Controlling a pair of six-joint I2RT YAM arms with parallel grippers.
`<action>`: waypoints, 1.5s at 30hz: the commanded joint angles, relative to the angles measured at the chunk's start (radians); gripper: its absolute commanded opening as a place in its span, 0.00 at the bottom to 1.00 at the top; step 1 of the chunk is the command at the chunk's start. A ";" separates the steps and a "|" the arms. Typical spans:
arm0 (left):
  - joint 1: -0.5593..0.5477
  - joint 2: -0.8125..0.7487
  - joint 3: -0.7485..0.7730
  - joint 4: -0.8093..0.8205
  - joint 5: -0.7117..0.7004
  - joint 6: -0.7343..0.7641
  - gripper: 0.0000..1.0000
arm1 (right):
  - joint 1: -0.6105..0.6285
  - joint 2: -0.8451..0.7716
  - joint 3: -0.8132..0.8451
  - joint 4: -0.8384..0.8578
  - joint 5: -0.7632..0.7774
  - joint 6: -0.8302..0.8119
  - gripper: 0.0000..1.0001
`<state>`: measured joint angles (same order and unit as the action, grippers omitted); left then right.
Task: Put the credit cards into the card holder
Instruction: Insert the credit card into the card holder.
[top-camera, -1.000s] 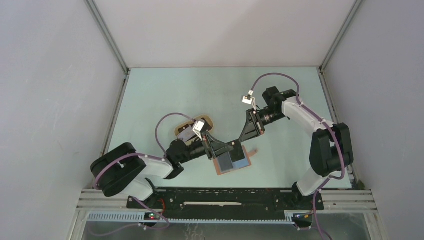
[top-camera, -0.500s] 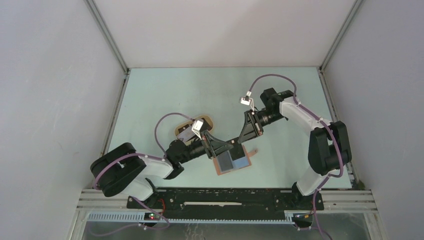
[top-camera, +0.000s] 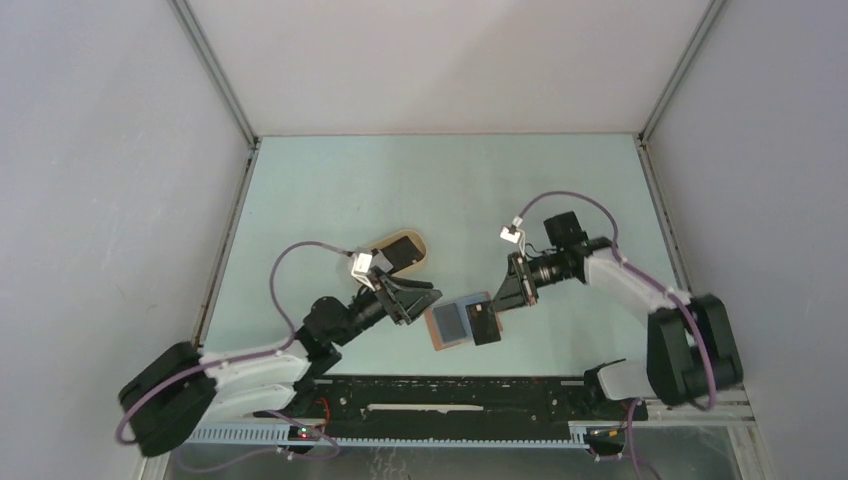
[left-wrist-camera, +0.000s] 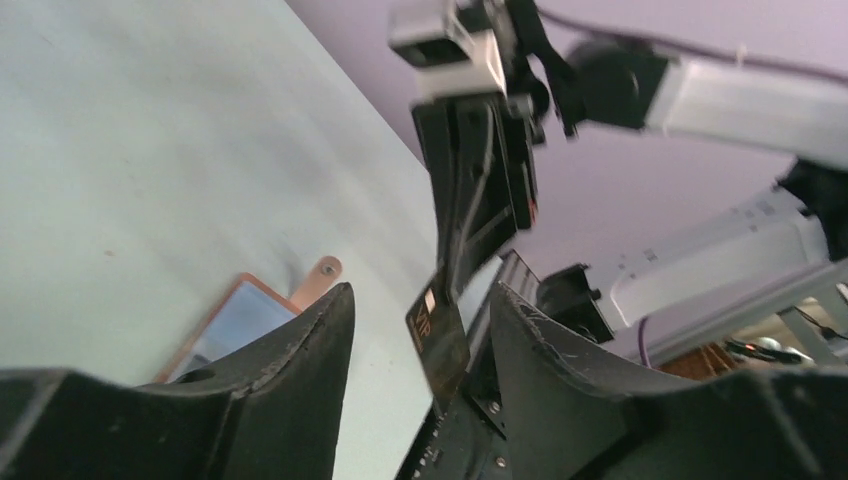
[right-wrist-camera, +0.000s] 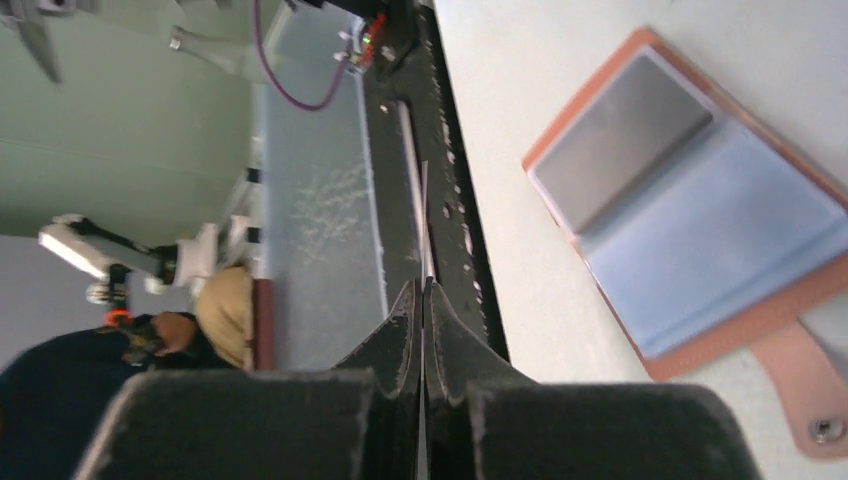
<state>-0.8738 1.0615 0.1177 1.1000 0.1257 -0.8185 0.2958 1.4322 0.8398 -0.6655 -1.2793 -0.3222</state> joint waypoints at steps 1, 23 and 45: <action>-0.023 -0.244 0.019 -0.420 -0.201 0.157 0.60 | -0.003 -0.227 -0.205 0.546 0.168 0.399 0.00; -0.183 -0.339 0.054 -0.694 -0.518 0.118 0.92 | 0.029 0.093 -0.091 0.511 0.071 0.324 0.00; -0.185 0.056 0.083 -0.404 -0.447 0.047 0.29 | 0.000 0.249 -0.013 0.480 0.201 0.429 0.00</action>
<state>-1.0546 1.0519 0.1150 0.6144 -0.3420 -0.7609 0.2981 1.6516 0.7837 -0.1711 -1.0901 0.0669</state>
